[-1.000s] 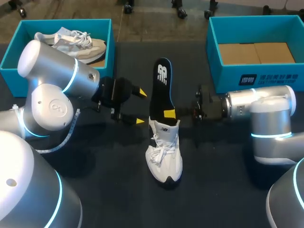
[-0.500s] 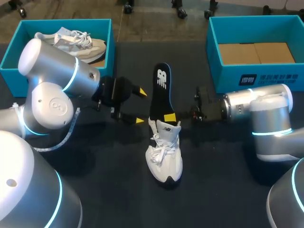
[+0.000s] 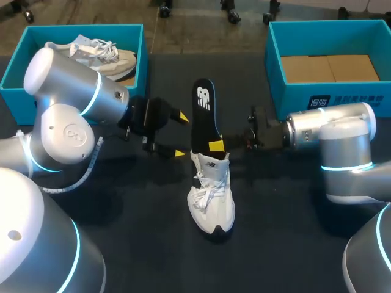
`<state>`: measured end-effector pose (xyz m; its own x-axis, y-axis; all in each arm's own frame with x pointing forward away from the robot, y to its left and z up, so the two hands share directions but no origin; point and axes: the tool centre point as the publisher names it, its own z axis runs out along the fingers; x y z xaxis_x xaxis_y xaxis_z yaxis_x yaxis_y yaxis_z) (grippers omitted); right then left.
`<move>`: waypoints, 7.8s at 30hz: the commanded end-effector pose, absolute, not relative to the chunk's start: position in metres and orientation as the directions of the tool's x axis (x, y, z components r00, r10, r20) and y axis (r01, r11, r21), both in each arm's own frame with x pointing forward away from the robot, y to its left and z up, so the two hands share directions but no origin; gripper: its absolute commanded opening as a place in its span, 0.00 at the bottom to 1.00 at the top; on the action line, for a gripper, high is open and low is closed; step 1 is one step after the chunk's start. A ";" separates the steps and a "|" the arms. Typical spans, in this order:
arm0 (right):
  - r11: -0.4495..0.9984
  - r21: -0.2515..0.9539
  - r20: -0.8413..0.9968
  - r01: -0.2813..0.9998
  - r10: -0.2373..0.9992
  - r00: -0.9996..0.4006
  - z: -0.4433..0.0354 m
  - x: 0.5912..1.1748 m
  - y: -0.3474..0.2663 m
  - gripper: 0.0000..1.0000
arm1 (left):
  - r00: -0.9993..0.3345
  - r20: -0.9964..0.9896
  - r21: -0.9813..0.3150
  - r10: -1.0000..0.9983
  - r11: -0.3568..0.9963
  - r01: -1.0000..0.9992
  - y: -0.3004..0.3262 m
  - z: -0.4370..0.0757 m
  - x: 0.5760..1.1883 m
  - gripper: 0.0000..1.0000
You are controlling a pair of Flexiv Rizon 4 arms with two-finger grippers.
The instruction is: Take the shoe out of the shoebox, open the shoe tongue, remove and reinsert the insole, then place the shoe into the shoebox
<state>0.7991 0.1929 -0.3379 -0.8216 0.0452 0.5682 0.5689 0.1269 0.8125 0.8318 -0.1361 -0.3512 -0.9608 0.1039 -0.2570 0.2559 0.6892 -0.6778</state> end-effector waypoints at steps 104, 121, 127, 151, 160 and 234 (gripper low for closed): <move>0.320 0.629 0.732 0.708 0.063 -0.679 -0.362 0.776 0.202 0.00 | -0.959 -0.254 -0.670 0.129 0.691 0.271 -0.139 -0.349 0.831 1.00; 0.336 0.677 0.673 0.655 0.076 -0.735 -0.343 0.795 0.204 0.34 | -0.958 -0.255 -0.671 0.131 0.689 0.273 -0.138 -0.350 0.831 1.00; 0.355 0.682 0.664 0.639 0.064 -0.745 -0.340 0.807 0.205 0.29 | -0.959 -0.255 -0.672 0.126 0.689 0.270 -0.137 -0.350 0.830 1.00; 0.371 0.570 0.757 0.733 0.111 -0.644 -0.350 0.775 0.201 0.00 | -0.958 -0.251 -0.675 0.136 0.685 0.274 -0.137 -0.351 0.827 1.00; 0.369 0.626 0.695 0.687 0.134 -0.706 -0.336 0.789 0.200 0.27 | -0.957 -0.254 -0.673 0.141 0.685 0.280 -0.136 -0.352 0.828 1.00; 0.598 0.254 0.855 0.760 0.229 -0.466 -0.353 0.779 0.189 0.00 | -0.962 -0.240 -0.686 0.130 0.679 0.263 -0.136 -0.356 0.826 1.00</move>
